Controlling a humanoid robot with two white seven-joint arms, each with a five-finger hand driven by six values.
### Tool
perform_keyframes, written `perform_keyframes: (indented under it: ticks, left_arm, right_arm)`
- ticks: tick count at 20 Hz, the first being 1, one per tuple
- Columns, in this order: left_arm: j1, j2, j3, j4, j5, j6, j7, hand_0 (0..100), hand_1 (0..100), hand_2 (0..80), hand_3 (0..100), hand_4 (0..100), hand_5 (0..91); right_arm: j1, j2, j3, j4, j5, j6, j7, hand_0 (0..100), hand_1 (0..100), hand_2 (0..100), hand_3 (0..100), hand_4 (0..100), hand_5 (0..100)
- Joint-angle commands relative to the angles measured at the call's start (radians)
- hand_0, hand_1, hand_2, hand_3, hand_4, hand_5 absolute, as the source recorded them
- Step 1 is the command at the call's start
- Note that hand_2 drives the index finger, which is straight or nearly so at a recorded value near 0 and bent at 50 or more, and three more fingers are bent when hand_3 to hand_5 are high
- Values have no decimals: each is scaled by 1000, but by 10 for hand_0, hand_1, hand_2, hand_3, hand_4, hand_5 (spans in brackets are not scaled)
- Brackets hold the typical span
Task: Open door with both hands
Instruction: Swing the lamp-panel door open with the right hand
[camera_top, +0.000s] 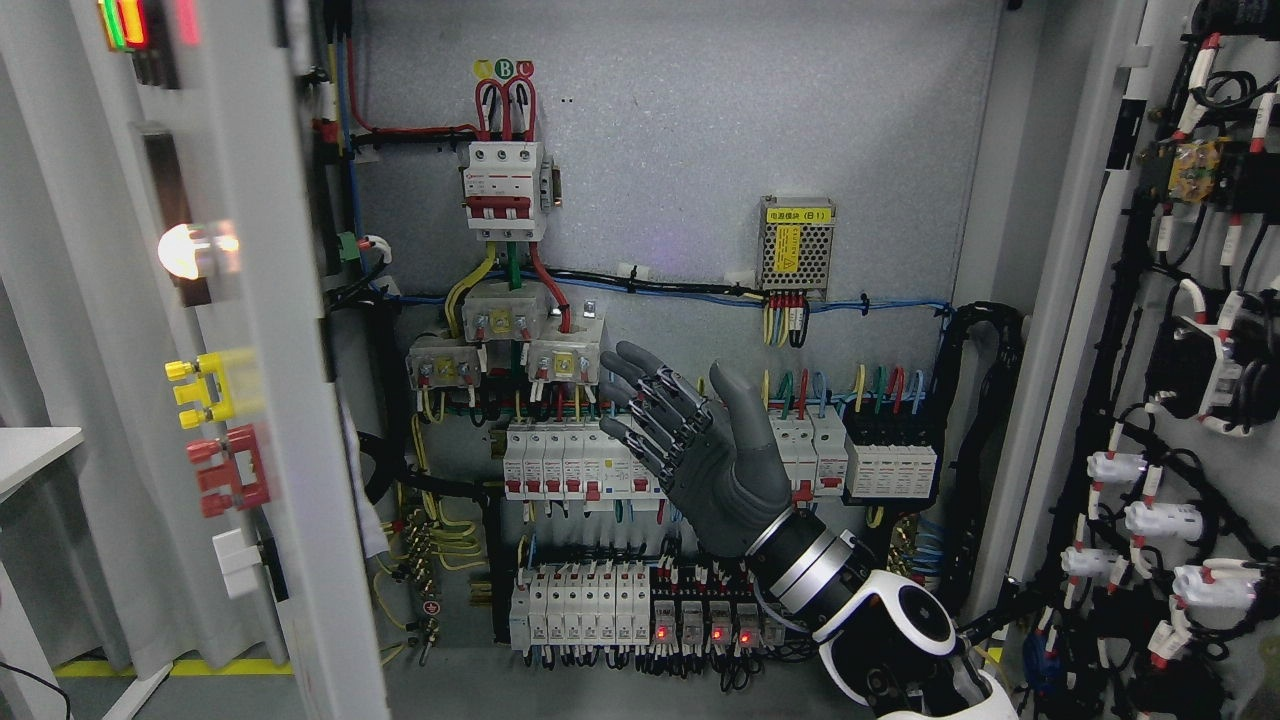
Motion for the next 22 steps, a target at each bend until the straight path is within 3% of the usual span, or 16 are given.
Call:
perform_keyframes:
  ticks: [1,12,22]
  left_arm:
    - [-1,2,0,-1,0,0,0,296,0,27,27,37,0]
    - [-1,2,0,-1,0,0,0,296,0,27,27,38,0]
    - [-1,3,0,-1,0,0,0,296,0,27,27,37,0]
  right_arm:
    - [22,0,65,-79,0,-2,-8,218,0,0,0,0,0]
    - [40,0,264,-186,-4,0,4,219,0,0,0,0,0]
    - [116,0,419,-298,-107,-13,6,218,0,0,0,0,0]
